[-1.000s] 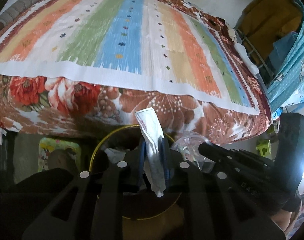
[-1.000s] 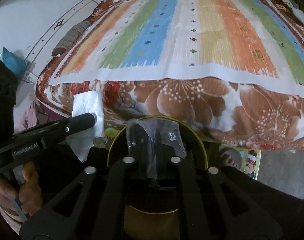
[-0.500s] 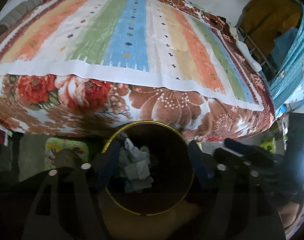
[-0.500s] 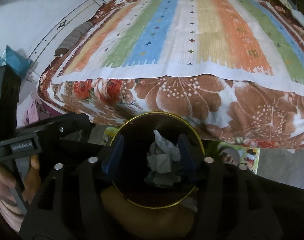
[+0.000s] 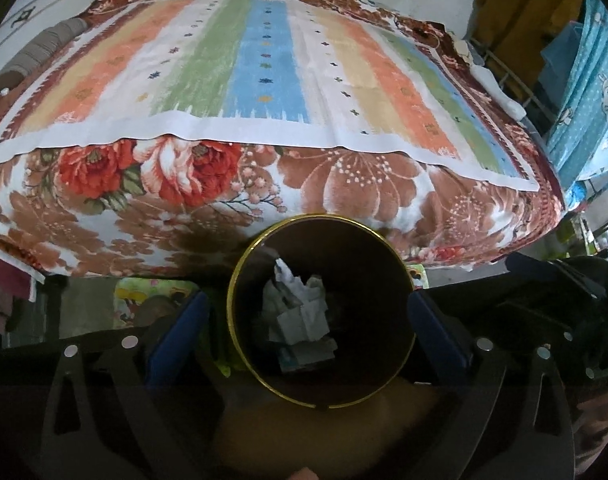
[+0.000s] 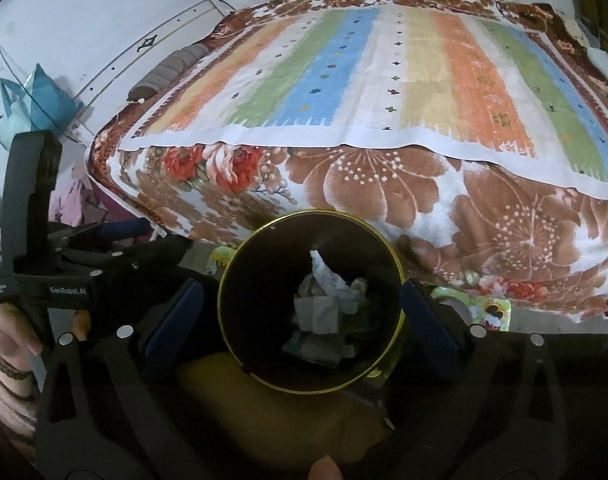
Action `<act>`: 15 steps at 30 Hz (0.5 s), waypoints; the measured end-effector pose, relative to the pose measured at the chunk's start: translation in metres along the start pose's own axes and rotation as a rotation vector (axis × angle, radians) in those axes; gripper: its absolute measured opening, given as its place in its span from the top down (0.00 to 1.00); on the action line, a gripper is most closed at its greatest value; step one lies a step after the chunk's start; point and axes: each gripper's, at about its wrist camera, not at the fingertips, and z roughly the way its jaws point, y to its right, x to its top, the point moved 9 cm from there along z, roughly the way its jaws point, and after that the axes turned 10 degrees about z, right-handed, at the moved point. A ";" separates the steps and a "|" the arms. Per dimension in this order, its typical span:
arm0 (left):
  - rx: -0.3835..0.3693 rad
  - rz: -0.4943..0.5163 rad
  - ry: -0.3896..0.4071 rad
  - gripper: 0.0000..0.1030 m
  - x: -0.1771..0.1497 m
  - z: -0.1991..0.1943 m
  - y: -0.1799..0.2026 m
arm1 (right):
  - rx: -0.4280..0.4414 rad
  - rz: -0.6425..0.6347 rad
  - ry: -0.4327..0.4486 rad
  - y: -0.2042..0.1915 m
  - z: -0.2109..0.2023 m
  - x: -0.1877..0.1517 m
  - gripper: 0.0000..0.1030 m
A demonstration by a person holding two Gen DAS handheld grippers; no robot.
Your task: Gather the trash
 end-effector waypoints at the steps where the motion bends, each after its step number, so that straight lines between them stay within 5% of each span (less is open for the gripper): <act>1: 0.008 0.003 0.001 0.05 0.000 0.000 0.000 | -0.001 -0.001 0.001 0.000 0.000 0.000 0.08; 15: 0.041 0.028 0.031 0.05 0.001 -0.005 0.004 | 0.018 0.006 -0.022 -0.001 0.006 -0.005 0.08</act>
